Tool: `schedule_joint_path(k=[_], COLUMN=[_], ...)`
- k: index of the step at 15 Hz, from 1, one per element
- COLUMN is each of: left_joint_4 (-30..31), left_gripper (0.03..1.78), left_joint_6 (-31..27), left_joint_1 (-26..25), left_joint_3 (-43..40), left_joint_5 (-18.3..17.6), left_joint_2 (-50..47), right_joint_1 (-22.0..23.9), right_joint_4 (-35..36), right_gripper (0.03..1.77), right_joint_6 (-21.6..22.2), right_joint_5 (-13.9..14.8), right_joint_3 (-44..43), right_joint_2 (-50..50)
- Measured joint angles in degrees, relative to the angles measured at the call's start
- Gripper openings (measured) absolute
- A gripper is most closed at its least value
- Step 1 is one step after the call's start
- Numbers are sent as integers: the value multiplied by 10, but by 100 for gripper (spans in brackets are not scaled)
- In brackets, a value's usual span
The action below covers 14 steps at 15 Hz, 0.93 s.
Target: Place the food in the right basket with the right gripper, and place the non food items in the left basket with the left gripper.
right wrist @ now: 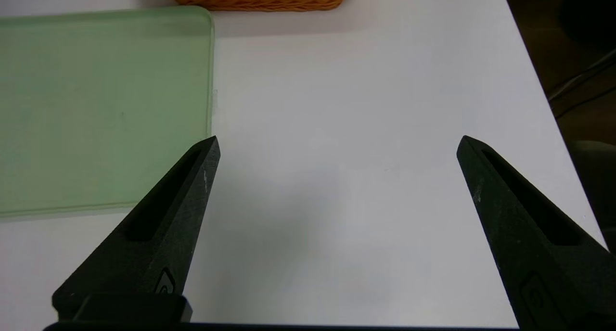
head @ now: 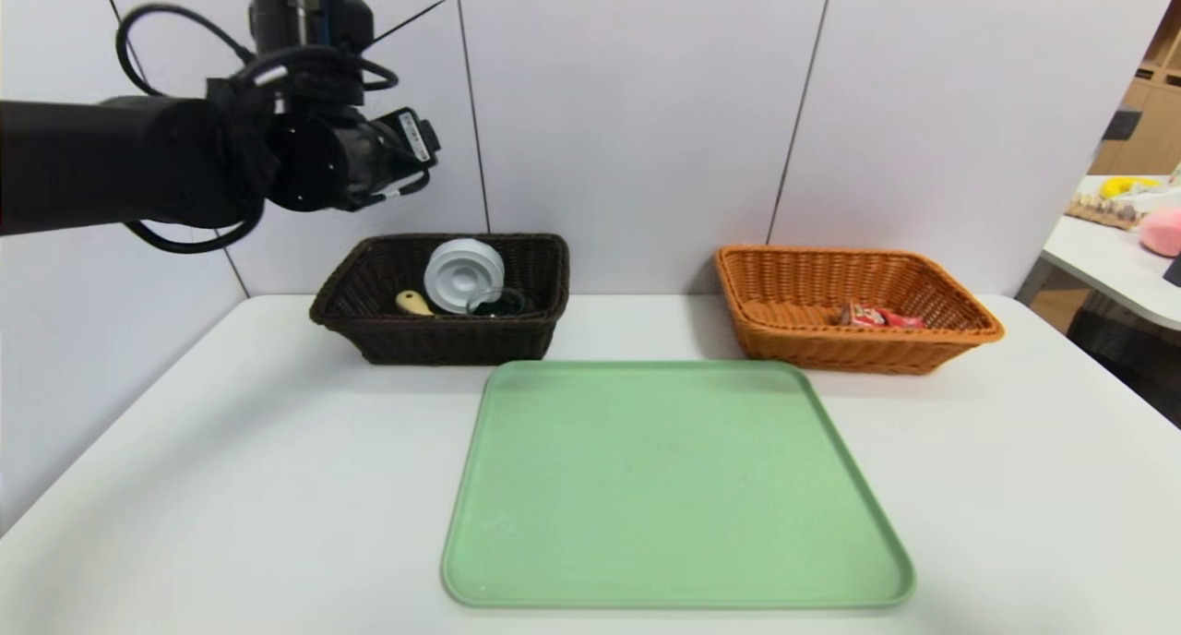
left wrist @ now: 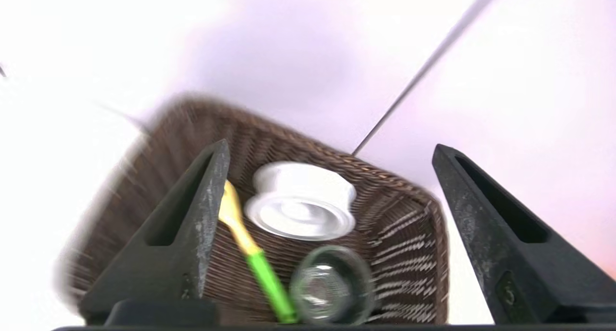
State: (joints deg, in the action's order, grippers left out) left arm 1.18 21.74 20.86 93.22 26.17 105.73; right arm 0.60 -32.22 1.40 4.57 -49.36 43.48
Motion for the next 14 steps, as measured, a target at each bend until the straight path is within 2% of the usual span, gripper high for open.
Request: schedule_joint_path(k=[3, 5, 6, 8, 10, 12, 14], left_joint_4=[-49, -123, -171, -275, -346, -366, -366], left_gripper=[158, 161, 162, 164, 165, 166, 167], left_joint_6=[-137, -189, -201, -210, -215, -215, -216], left_joint_1=[2, 4, 5, -10, -71, -141, -178], left_joint_3=[-107, -165, -186, -218, -250, -292, -333], left_joint_5=[-92, -147, -160, -172, -175, -179, -180], left_joint_2=[-102, -180, -219, -295, -363, -436, -496], right_joint_1=[-1, -2, -2, -3, -4, -5, -6], right_joint_4=[-48, -119, -152, -210, -258, -263, -263], right_gripper=[170, 170, 170, 170, 170, 170, 170], right_joint_6=[-12, -46, -67, -88, -90, -89, -88], right_joint_5=[-12, -25, -30, -33, -36, -36, -36], right_joint_3=[-16, -46, -63, -97, -113, -108, -102], right_joint_2=[20, 46, 60, 91, 111, 107, 89])
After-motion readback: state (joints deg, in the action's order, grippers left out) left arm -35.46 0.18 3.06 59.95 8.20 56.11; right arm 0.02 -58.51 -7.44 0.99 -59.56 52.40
